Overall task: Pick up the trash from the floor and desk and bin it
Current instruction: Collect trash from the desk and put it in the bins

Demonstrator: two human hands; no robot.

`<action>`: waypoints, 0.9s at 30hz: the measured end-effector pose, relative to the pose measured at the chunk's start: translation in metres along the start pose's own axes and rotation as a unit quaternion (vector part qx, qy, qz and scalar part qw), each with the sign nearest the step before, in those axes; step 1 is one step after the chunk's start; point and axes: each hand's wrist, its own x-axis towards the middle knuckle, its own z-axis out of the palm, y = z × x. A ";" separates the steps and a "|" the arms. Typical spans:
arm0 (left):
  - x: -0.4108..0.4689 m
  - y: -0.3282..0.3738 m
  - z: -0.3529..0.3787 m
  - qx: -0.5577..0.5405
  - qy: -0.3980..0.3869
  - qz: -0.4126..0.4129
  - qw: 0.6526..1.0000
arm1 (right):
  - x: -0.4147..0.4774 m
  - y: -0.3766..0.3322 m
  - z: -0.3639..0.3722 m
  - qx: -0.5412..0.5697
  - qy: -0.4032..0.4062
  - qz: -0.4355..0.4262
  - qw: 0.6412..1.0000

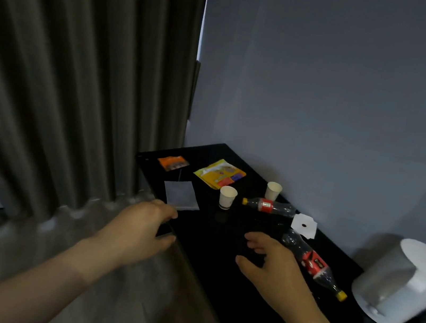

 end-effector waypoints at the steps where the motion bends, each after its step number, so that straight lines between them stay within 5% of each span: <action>1: 0.012 -0.008 0.002 0.000 -0.001 0.002 1.000 | 0.015 0.002 0.004 0.007 0.004 0.004 1.000; 27: 0.274 -0.225 0.061 -0.036 -0.133 0.085 0.987 | 0.261 -0.002 0.099 0.027 0.019 0.180 0.983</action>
